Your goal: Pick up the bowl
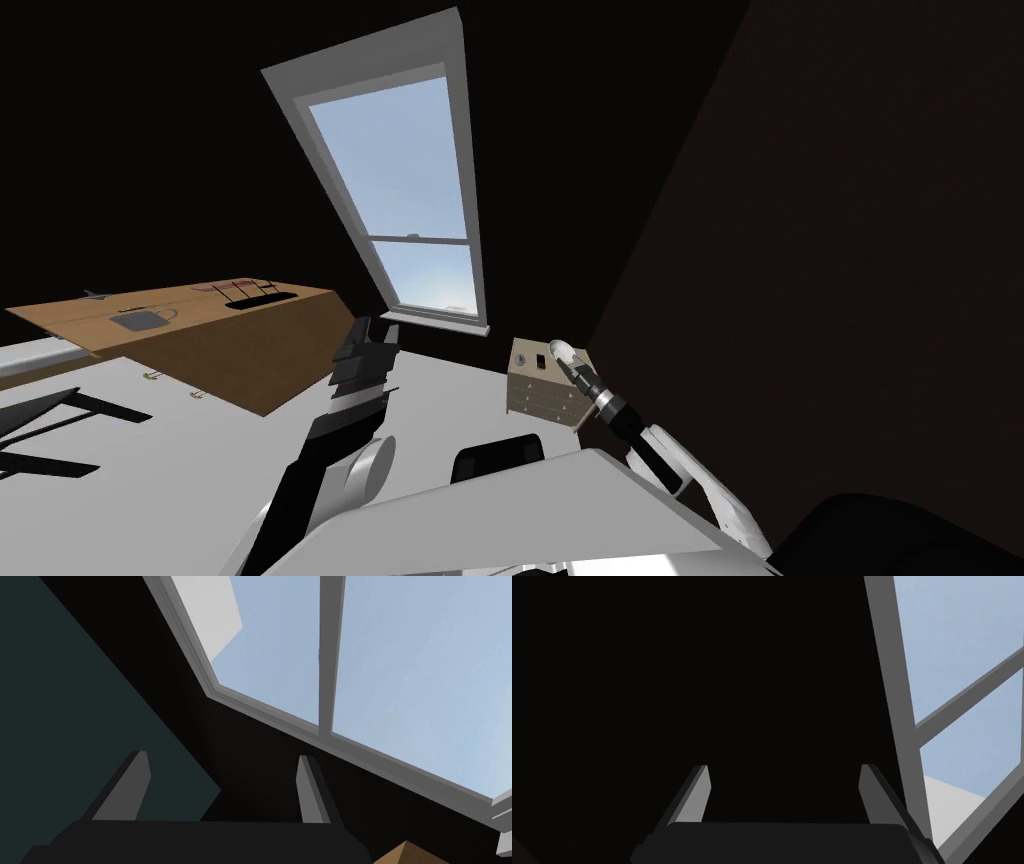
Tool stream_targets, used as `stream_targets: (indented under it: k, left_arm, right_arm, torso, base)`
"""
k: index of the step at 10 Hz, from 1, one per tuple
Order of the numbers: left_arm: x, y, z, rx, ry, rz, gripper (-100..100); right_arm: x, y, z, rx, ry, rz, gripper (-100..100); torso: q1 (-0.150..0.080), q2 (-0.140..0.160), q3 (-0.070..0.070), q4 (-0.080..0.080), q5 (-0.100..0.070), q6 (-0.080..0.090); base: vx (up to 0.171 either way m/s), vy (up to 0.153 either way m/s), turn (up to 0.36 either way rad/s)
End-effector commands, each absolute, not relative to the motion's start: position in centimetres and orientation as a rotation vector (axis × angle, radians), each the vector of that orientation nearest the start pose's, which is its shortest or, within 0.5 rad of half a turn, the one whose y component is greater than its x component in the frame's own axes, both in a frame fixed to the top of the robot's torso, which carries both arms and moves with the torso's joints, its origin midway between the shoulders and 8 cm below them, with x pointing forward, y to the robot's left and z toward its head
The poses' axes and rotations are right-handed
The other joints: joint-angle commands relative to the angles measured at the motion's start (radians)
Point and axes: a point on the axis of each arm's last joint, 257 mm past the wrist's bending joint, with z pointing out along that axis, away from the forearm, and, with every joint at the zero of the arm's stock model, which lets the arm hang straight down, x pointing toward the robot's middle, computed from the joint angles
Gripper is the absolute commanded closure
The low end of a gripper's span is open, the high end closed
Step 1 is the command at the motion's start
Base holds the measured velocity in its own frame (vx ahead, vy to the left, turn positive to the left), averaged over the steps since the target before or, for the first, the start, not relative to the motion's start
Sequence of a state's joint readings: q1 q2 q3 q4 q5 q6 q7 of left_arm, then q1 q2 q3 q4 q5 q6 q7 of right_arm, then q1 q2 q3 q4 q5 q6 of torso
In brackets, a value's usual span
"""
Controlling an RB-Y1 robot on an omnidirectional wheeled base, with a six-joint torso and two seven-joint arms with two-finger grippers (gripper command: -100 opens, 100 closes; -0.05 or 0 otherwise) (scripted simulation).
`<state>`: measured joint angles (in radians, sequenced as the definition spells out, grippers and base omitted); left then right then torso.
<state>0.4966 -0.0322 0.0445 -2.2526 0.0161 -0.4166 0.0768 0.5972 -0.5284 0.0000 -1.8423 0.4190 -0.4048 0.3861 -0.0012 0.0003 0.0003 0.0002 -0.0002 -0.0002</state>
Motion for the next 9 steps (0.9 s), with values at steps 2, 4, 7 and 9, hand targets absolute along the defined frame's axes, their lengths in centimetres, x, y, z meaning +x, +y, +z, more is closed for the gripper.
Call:
stream_targets:
  k: [2, 4, 7, 9]
  left_arm:
    - [35.8, 30.4, -0.3, -0.805, 0.617, -1.313, 0]
    - [35.8, 30.4, -0.3, -0.805, 0.617, -1.313, 0]
    - [35.8, 30.4, -0.3, -0.805, 0.617, -1.313, 0]
    - [35.8, 30.4, -0.3, -0.805, 0.617, -1.313, 0]
  right_arm:
    - [33.5, -34.2, -30.8, -0.014, 1.797, 0.312, -100]
    - [31.3, -37.9, -35.3, -0.097, 1.932, 0.178, -100]
    - [30.0, -40.0, -37.5, -0.137, 2.000, 0.110, -100]
    - [29.6, -40.5, -38.0, -0.129, 2.014, 0.102, -100]
  torso:
    - [0.000, 0.000, 0.000, 0.000, 0.000, 0.001]
    - [0.000, -0.001, -0.001, 0.000, 0.000, 0.000]
    - [0.001, -0.001, -0.001, 0.000, 0.000, 0.001]
    - [0.001, -0.002, -0.001, 0.000, 0.000, 0.001]
  base:
    - [-0.012, 0.006, 0.154]
    - [0.000, 0.023, 0.357]
    - [0.006, 0.013, 0.076]
    - [0.007, 0.006, 0.047]
